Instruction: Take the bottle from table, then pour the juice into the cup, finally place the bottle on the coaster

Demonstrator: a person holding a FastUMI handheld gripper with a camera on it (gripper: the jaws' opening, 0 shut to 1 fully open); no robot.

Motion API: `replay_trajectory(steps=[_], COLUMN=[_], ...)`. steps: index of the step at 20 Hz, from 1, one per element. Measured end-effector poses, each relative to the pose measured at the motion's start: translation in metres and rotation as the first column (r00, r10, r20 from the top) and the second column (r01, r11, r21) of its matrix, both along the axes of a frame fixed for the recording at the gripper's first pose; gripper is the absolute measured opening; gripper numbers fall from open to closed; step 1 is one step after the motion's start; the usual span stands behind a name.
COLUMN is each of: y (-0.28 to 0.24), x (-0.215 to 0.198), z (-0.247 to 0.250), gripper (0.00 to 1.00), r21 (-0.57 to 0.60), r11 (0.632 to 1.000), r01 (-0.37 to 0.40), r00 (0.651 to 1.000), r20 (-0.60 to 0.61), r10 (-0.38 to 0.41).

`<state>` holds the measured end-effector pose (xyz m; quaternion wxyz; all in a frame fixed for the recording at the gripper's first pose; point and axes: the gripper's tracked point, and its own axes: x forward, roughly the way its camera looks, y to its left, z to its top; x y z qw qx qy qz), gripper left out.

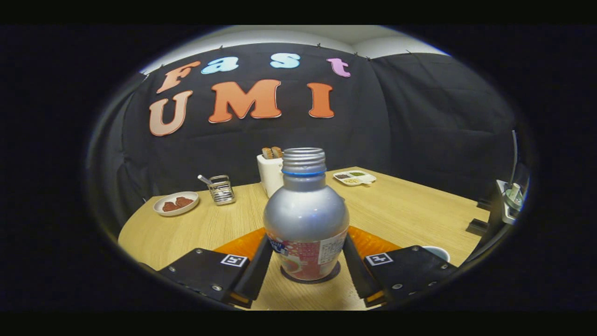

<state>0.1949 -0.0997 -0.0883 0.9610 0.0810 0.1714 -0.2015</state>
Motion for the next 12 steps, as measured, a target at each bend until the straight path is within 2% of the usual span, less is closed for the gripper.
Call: replay_trajectory(steps=[12], y=[0.006], x=[0.009], z=[-0.031], gripper=[0.79], r21=[-0.049], r11=[0.998], r01=[-0.034], r00=[0.998], r20=[-0.057], r10=[0.031])
